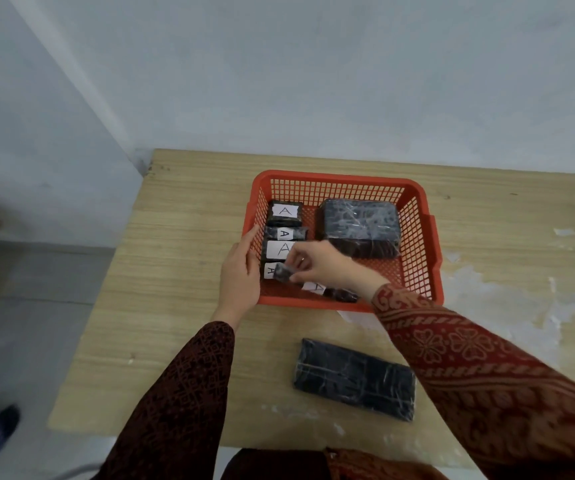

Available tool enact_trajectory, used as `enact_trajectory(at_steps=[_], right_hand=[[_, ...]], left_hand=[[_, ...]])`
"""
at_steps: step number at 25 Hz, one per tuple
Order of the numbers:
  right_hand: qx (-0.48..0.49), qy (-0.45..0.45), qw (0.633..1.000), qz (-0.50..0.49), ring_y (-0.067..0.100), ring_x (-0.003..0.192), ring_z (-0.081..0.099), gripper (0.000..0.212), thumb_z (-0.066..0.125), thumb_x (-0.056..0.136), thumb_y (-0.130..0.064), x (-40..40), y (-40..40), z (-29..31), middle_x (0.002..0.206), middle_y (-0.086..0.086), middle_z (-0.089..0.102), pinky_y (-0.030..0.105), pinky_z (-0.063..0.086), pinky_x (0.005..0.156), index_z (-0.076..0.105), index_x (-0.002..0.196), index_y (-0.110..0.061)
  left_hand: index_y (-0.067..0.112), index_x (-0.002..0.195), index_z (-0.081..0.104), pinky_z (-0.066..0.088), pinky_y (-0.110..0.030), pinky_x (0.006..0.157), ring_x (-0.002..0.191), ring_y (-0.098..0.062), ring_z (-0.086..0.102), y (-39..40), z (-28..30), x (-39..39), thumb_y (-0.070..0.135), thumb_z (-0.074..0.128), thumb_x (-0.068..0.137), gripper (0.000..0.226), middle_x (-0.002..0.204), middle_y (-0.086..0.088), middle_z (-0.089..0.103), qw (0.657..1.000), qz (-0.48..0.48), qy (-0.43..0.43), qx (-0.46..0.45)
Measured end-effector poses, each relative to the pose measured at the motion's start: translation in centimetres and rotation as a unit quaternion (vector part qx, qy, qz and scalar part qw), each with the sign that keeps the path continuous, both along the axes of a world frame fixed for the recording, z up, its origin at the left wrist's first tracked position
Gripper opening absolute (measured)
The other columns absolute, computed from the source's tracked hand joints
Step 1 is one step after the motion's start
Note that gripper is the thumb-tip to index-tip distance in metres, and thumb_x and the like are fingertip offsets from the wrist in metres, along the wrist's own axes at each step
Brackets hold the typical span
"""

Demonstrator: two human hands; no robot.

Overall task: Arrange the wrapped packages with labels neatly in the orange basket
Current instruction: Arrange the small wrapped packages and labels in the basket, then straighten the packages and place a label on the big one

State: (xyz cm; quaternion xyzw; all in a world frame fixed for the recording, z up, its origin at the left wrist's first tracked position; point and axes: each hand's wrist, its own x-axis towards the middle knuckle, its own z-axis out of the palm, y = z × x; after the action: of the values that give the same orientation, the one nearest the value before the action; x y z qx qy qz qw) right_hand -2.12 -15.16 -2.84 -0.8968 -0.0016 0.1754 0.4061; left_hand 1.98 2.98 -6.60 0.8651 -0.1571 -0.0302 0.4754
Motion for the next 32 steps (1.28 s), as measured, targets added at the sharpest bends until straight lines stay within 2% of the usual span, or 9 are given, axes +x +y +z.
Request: enact_trajectory(at_steps=[3, 7, 11, 16, 21, 23, 25, 28, 32], right_hand=[[-0.021, -0.034, 0.999, 0.026, 0.011, 0.082, 0.061, 0.02, 0.072, 0.08, -0.011, -0.2, 2.1, -2.4, 0.095, 0.006, 0.07, 0.028, 0.057, 0.079, 0.069, 0.099, -0.009], [-0.046, -0.046, 0.998, 0.028, 0.011, 0.082, 0.063, 0.019, 0.071, 0.08, -0.012, 0.0, 1.2, -1.9, 0.095, 0.004, 0.071, 0.022, 0.053, 0.075, 0.069, 0.1, -0.013], [-0.195, 0.025, 0.98, 0.026, 0.019, 0.087, 0.062, 0.02, 0.073, 0.079, -0.021, -1.8, -2.9, -1.7, 0.095, 0.0, 0.065, 0.033, 0.053, 0.072, 0.065, 0.097, -0.018], [-0.107, 0.058, 0.993, -0.006, 0.022, 0.088, 0.064, 0.017, 0.066, 0.081, -0.001, -3.0, -2.9, -2.3, 0.097, 0.009, 0.069, 0.031, 0.053, 0.076, 0.069, 0.096, -0.009], [-0.068, 0.039, 0.995, -0.064, 0.021, 0.087, 0.066, 0.008, 0.072, 0.079, -0.005, -3.7, -3.8, -2.7, 0.092, 0.011, 0.072, 0.034, 0.056, 0.081, 0.071, 0.086, -0.005], [-0.067, 0.038, 0.995, -0.061, 0.019, 0.088, 0.065, 0.007, 0.071, 0.081, -0.009, -3.9, -3.9, -2.6, 0.093, 0.008, 0.072, 0.034, 0.055, 0.083, 0.071, 0.087, -0.007], [-0.059, 0.014, 0.996, -0.072, 0.016, 0.087, 0.063, 0.007, 0.068, 0.084, -0.012, -4.1, -4.0, -2.1, 0.092, 0.004, 0.07, 0.032, 0.054, 0.08, 0.071, 0.09, -0.009], [-0.041, -0.12, 0.973, -0.194, 0.01, 0.083, 0.056, 0.007, 0.064, 0.085, -0.01, -5.3, -5.1, -1.3, 0.09, -0.002, 0.061, 0.021, 0.047, 0.077, 0.068, 0.092, -0.01], [-0.064, -0.177, 0.901, -0.39, 0.015, 0.105, 0.048, 0.03, 0.062, 0.084, -0.006, -7.2, -8.0, -1.4, 0.116, 0.01, 0.052, 0.023, 0.038, 0.094, 0.058, 0.114, -0.008]], left_hand=[[0.029, 0.15, 0.027, 0.039, -0.023, 0.1, 0.116, -0.008, 0.05, -0.1, 0.3, 0.0, 0.007, 0.036, 0.099, 0.056, 0.138, -0.005, 0.051, 1.0, 0.005, -0.007, -0.001], [0.03, 0.151, 0.018, 0.041, -0.024, 0.097, 0.117, -0.011, 0.05, -0.1, 0.0, 0.1, 0.012, 0.037, 0.1, 0.057, 0.143, -0.004, 0.047, 1.0, 0.018, 0.014, 0.003], [0.028, 0.152, 0.018, 0.038, -0.023, 0.099, 0.116, -0.005, 0.047, 0.1, -0.1, 0.2, 0.011, 0.037, 0.1, 0.057, 0.143, -0.001, 0.047, 1.0, 0.015, 0.021, 0.004], [0.03, 0.151, 0.016, 0.041, -0.03, 0.104, 0.123, -0.011, 0.048, 0.0, -0.2, 0.3, 0.012, 0.036, 0.101, 0.057, 0.147, -0.002, 0.043, 1.0, 0.01, 0.026, 0.007], [0.028, 0.151, 0.017, 0.037, -0.031, 0.109, 0.129, -0.013, 0.045, -0.2, 0.3, 0.0, 0.011, 0.037, 0.1, 0.058, 0.148, -0.001, 0.041, 0.999, 0.01, 0.034, 0.009], [0.021, 0.15, 0.023, 0.037, -0.034, 0.107, 0.127, -0.019, 0.045, -0.3, 0.8, 0.0, 0.012, 0.041, 0.098, 0.056, 0.145, -0.007, 0.044, 0.996, 0.026, -0.016, 0.085], [0.011, 0.146, 0.034, 0.033, -0.045, 0.108, 0.13, -0.031, 0.042, -0.6, 1.4, -0.1, 0.014, 0.047, 0.094, 0.053, 0.142, -0.016, 0.045, 0.96, 0.025, -0.144, 0.239], [0.008, 0.139, 0.044, 0.025, -0.054, 0.11, 0.136, -0.039, 0.033, -1.8, 1.9, -0.1, 0.016, 0.054, 0.089, 0.052, 0.145, -0.022, 0.04, 0.917, -0.014, -0.219, 0.334], [0.008, 0.139, 0.045, 0.025, -0.05, 0.111, 0.136, -0.035, 0.034, -5.7, 1.7, -0.5, 0.021, 0.054, 0.092, 0.049, 0.142, -0.019, 0.045, 0.937, -0.095, -0.16, 0.295]])
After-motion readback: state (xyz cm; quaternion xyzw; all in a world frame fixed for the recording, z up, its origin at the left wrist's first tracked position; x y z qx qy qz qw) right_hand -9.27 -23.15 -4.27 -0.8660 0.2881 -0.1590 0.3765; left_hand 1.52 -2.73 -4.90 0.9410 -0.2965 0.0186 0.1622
